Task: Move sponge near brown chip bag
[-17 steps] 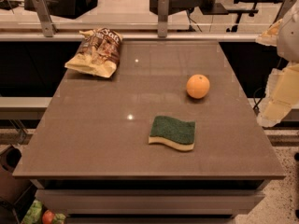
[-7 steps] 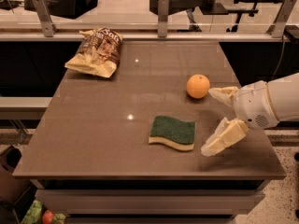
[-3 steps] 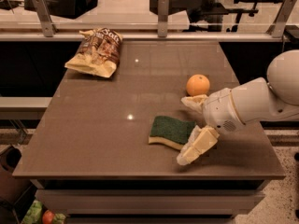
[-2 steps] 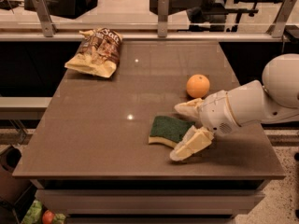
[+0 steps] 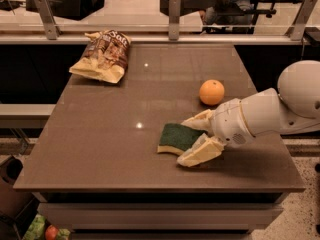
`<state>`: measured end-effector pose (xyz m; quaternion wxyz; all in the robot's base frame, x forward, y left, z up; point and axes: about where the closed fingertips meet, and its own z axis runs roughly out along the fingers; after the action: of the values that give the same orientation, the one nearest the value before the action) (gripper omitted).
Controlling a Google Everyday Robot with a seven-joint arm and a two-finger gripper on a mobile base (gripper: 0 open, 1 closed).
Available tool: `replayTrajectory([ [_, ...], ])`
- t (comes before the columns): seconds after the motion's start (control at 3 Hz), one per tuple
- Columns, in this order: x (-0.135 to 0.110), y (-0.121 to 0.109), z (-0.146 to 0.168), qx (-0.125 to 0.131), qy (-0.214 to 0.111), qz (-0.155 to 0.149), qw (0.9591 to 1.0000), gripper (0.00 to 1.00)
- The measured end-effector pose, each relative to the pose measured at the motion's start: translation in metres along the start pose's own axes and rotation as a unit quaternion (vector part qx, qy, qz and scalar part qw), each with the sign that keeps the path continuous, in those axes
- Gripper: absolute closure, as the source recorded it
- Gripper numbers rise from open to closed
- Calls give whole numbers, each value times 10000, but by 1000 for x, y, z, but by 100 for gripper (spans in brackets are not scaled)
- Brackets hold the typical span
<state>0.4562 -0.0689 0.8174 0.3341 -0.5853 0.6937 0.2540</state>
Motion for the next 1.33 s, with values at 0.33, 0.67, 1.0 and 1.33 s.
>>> replayTrajectory([
  [0.33,-2,1,1,-7,4,-17,10000,86],
  [0.67,-3,2,1,-15,8,-36,10000,100],
  [1.0,-5,0,1,-3,-11,-22,10000,100],
  [1.33,-12,-12,-5,153,-142,40,9998,100],
])
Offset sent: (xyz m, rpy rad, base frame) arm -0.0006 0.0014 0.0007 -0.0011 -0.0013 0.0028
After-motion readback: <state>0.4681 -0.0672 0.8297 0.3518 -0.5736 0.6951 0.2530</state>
